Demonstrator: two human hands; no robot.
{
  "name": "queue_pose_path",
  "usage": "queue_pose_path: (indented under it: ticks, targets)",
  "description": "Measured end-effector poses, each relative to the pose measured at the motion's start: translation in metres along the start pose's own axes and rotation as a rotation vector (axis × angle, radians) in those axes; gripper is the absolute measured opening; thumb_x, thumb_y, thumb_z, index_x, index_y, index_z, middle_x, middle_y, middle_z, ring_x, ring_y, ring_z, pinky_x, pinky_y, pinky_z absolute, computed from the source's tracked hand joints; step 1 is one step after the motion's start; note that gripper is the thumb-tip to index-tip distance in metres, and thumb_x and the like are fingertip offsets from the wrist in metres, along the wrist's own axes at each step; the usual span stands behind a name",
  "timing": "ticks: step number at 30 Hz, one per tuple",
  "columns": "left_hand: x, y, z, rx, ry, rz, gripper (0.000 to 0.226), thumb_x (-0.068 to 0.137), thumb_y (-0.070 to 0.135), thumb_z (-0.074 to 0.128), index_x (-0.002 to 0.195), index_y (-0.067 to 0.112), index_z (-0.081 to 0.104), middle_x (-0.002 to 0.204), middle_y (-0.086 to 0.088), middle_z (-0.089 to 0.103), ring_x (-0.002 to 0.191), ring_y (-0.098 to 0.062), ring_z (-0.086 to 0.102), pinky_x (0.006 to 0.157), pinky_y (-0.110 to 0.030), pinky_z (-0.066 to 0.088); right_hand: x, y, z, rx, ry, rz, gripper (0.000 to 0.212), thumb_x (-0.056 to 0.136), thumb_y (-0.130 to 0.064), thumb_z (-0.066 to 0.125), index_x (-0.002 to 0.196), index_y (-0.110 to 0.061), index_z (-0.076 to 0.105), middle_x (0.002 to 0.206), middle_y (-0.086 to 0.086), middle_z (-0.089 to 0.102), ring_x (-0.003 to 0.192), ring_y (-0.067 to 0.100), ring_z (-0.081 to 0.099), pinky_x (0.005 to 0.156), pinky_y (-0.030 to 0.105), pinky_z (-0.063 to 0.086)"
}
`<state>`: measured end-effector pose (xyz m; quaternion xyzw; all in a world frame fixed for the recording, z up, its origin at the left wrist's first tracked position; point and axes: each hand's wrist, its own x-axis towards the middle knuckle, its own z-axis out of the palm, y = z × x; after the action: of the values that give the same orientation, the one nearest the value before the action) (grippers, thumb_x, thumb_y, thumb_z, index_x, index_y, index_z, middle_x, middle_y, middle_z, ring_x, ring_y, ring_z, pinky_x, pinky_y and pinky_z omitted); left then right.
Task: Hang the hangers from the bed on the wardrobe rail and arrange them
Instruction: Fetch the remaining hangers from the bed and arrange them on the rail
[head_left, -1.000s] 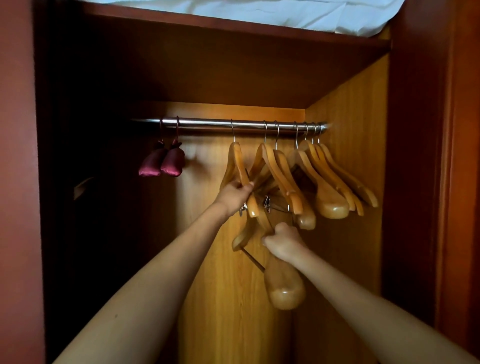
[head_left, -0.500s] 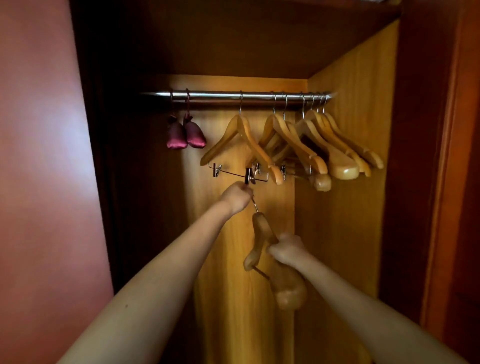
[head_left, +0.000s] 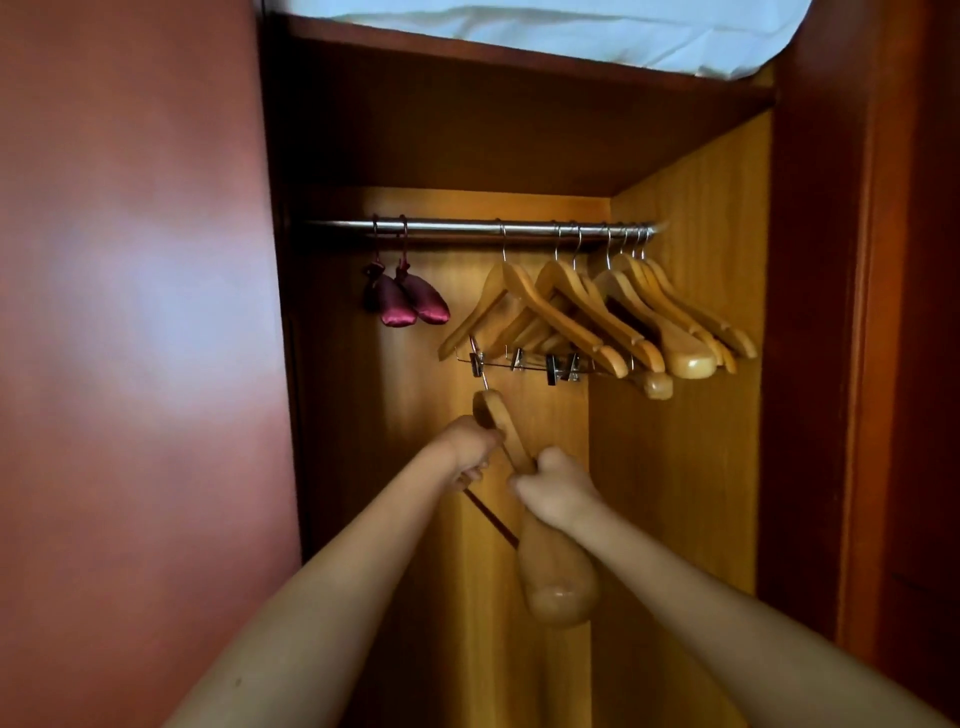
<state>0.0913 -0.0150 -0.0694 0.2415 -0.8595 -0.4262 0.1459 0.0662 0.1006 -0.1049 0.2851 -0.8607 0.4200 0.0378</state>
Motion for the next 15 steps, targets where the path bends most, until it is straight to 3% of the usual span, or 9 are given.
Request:
queue_pose_path:
  ticks: [3,5,9,12,15]
  targets:
    - [0.0,0.017,-0.005,-0.132,0.011,0.069,0.03,0.099,0.04,0.037,0.102,0.014,0.051,0.076,-0.002,0.057,0.063,-0.014,0.055,0.063,-0.026,0.044,0.008,-0.021,-0.017,0.054,0.071,-0.074,0.016,0.086,-0.023,0.059,0.073,-0.017,0.054,0.069,-0.002,0.053,0.062,0.011,0.051,0.047,0.022,0.036]
    - [0.003,0.032,-0.012,-0.271,0.048,0.156,0.027,0.098,0.036,0.042,0.102,0.013,0.055,0.069,0.0,0.057,0.057,-0.012,0.055,0.059,-0.023,0.044,0.015,-0.034,-0.028,0.132,0.126,-0.125,0.016,0.087,-0.026,0.059,0.09,-0.011,0.063,0.08,0.003,0.061,0.077,0.019,0.059,0.057,0.025,0.043]
    - [0.011,0.063,-0.025,-0.326,0.177,0.272,0.023,0.091,0.025,0.056,0.073,0.012,0.058,0.063,-0.003,0.055,0.053,-0.016,0.052,0.054,-0.026,0.046,0.033,-0.051,-0.045,0.197,0.189,-0.167,0.024,0.085,-0.024,0.061,0.101,-0.007,0.066,0.098,0.011,0.065,0.094,0.027,0.06,0.081,0.037,0.052]
    - [0.02,0.081,-0.035,-0.285,0.284,0.312,0.025,0.089,0.018,0.058,0.066,0.011,0.056,0.062,-0.005,0.056,0.058,-0.02,0.057,0.058,-0.03,0.05,0.053,-0.062,-0.052,0.203,0.185,-0.192,0.016,0.086,-0.021,0.06,0.093,-0.008,0.064,0.085,0.006,0.062,0.078,0.019,0.058,0.058,0.027,0.046]
    - [0.033,0.092,-0.045,-0.258,0.35,0.333,0.023,0.09,0.014,0.055,0.067,0.011,0.056,0.068,-0.006,0.059,0.075,-0.026,0.063,0.078,-0.039,0.055,0.075,-0.073,-0.057,0.199,0.166,-0.234,0.007,0.086,-0.018,0.059,0.083,-0.012,0.061,0.069,-0.002,0.054,0.062,0.008,0.049,0.048,0.021,0.031]
